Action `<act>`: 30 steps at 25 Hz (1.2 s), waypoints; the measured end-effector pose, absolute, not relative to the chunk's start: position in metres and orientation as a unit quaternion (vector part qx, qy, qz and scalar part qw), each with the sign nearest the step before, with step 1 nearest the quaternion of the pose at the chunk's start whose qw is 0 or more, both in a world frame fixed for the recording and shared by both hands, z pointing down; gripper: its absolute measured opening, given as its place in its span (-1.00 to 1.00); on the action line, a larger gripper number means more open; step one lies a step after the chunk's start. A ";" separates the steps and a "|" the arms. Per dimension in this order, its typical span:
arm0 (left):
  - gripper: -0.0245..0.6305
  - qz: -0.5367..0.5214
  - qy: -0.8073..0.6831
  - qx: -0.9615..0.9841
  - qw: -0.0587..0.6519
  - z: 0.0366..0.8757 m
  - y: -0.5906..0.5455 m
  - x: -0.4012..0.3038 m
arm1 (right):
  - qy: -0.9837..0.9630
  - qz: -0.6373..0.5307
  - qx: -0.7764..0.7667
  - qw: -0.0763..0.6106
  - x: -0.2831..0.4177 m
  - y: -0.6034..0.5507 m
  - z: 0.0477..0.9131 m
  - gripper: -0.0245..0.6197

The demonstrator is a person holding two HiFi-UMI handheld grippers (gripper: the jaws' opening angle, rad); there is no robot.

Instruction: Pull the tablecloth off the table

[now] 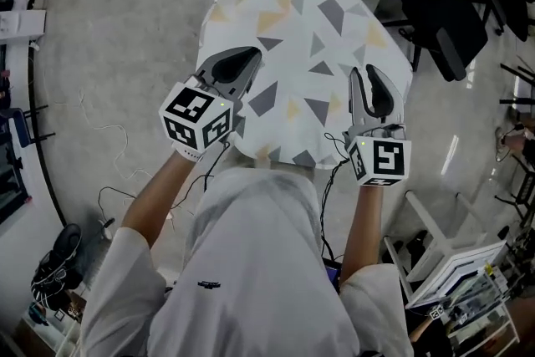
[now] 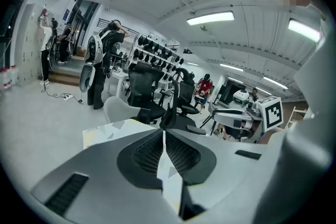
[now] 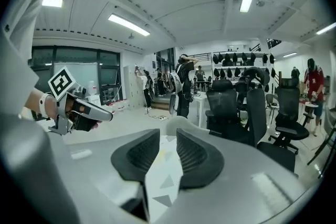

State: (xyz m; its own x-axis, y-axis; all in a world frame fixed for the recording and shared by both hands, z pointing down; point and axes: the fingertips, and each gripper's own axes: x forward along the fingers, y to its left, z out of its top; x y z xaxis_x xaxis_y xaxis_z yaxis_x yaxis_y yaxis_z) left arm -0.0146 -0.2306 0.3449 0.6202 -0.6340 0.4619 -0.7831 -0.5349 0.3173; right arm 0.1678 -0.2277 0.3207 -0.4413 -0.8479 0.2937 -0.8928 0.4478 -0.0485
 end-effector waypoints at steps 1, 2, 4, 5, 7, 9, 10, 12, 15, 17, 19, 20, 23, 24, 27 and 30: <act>-0.90 0.150 -0.414 0.860 0.259 0.353 -0.242 -0.014 | -0.846 0.099 0.511 0.119 0.170 -0.240 0.330 -0.57; -0.90 0.153 -0.418 0.856 0.262 0.361 -0.254 -0.014 | -0.849 0.100 0.504 0.123 0.171 -0.253 0.339 -0.54; -0.89 0.160 -0.425 0.852 0.263 0.378 -0.276 -0.014 | -0.855 0.103 0.490 0.131 0.172 -0.277 0.359 -0.45; -0.84 0.164 -0.425 0.850 0.264 0.388 -0.286 -0.014 | -0.858 0.106 0.484 0.137 0.172 -0.288 0.370 -0.40; -0.70 0.177 -0.422 0.849 0.263 0.409 -0.304 -0.012 | -0.862 0.113 0.471 0.150 0.174 -0.308 0.392 -0.35; -0.58 0.196 -0.418 0.850 0.254 0.430 -0.322 -0.011 | -0.869 0.129 0.449 0.164 0.174 -0.326 0.416 -0.26; -0.51 0.208 -0.416 0.850 0.247 0.441 -0.331 -0.010 | -0.873 0.139 0.437 0.169 0.174 -0.335 0.427 -0.21; -0.40 0.226 -0.412 0.850 0.237 0.461 -0.350 -0.009 | -0.879 0.152 0.416 0.178 0.175 -0.353 0.446 -0.15; -0.34 0.249 -0.407 0.848 0.231 0.486 -0.374 -0.008 | -0.879 0.153 0.406 0.196 0.182 -0.375 0.468 -0.10; -0.30 0.271 -0.404 0.844 0.228 0.502 -0.387 -0.009 | -0.879 0.155 0.400 0.206 0.185 -0.388 0.482 -0.07; -0.25 0.290 -0.397 0.841 0.227 0.519 -0.400 -0.009 | -0.879 0.155 0.397 0.215 0.189 -0.402 0.494 -0.05; -0.21 0.300 -0.391 0.841 0.225 0.528 -0.406 -0.007 | -0.878 0.154 0.396 0.218 0.192 -0.409 0.500 -0.05; -0.07 0.334 -0.359 0.844 0.215 0.555 -0.420 -0.001 | -0.878 0.165 0.384 0.231 0.196 -0.427 0.522 0.00; -0.03 0.346 -0.348 0.846 0.211 0.562 -0.423 0.001 | -0.878 0.171 0.380 0.238 0.198 -0.432 0.531 0.01; 0.08 0.375 -0.330 0.843 0.201 0.580 -0.433 0.006 | -0.870 0.186 0.369 0.268 0.206 -0.443 0.556 0.03; 0.15 0.391 -0.332 0.833 0.207 0.598 -0.445 0.005 | -0.863 0.204 0.352 0.299 0.208 -0.453 0.581 0.13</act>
State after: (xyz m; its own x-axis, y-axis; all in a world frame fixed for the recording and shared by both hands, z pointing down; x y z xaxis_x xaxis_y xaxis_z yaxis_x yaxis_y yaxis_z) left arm 0.0048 -0.4445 0.5976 0.4742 -0.3911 0.7888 -0.7145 -0.6944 0.0852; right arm 0.2084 -0.4527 0.5812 -0.5741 -0.4853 0.6595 -0.7290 0.6696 -0.1418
